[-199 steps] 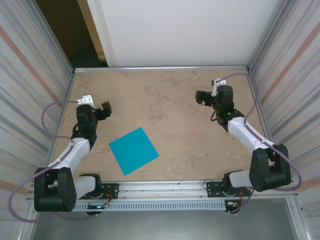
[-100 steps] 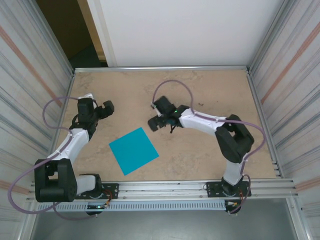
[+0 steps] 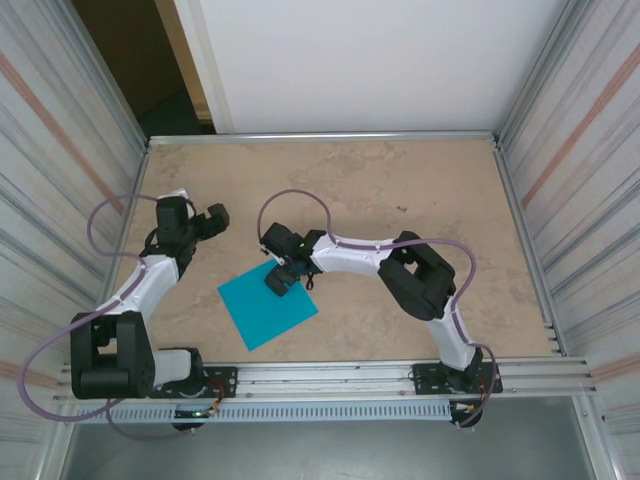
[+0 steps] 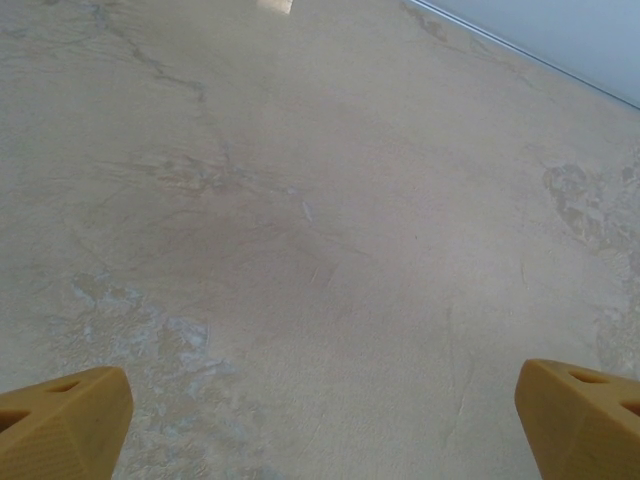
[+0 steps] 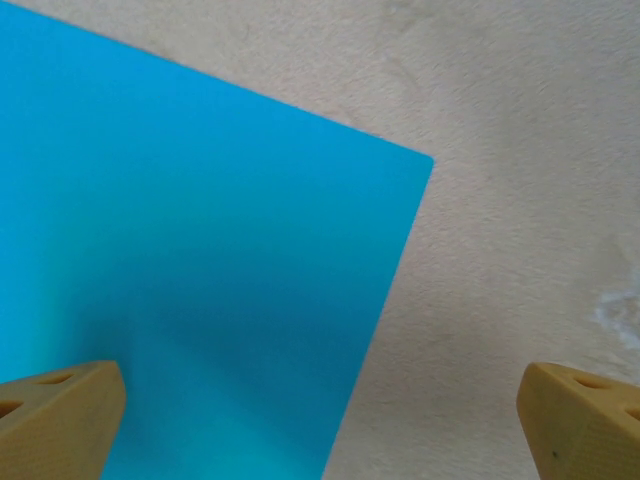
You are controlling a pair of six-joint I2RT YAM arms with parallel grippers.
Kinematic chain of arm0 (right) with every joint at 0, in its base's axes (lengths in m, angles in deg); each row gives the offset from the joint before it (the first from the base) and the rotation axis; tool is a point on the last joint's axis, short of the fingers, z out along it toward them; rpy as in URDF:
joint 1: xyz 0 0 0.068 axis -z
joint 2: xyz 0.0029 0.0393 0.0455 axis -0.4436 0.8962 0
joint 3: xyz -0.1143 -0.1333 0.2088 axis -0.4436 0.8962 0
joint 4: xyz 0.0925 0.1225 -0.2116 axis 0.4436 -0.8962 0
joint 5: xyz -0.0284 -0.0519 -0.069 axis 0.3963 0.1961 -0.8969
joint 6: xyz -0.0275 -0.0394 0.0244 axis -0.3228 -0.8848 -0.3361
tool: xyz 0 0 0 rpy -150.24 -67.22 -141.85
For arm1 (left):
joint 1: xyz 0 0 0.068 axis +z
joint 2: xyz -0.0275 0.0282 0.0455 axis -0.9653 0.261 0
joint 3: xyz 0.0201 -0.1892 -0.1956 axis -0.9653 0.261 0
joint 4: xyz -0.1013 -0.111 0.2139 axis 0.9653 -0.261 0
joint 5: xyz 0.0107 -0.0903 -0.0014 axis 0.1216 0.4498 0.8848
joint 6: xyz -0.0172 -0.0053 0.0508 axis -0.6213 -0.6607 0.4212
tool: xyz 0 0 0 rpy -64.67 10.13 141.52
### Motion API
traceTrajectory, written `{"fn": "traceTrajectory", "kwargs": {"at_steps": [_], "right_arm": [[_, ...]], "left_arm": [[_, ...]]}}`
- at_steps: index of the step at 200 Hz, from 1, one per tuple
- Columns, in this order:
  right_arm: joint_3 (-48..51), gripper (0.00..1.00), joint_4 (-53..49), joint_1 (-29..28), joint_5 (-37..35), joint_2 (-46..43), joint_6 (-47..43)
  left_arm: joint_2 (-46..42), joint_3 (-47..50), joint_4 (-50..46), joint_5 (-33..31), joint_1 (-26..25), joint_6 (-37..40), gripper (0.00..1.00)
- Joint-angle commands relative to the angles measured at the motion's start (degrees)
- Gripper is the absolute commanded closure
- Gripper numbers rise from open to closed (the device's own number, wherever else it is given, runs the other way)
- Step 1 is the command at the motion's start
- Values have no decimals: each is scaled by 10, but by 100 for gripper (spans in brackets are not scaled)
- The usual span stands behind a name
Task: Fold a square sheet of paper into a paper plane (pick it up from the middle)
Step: Move the square sheet of paper to the center of the table.
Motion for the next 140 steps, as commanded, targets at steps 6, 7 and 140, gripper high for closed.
{"fn": "traceTrajectory", "kwargs": {"at_steps": [6, 7, 140], "right_arm": [[-12, 1, -28, 4, -34, 9, -20], [-11, 1, -27, 4, -35, 9, -20], [75, 2, -55, 243, -16, -35, 141]], "left_arm": [[5, -15, 4, 6, 7, -9, 1], [4, -15, 4, 6, 7, -10, 1], [33, -30, -12, 72, 7, -38, 1]]}}
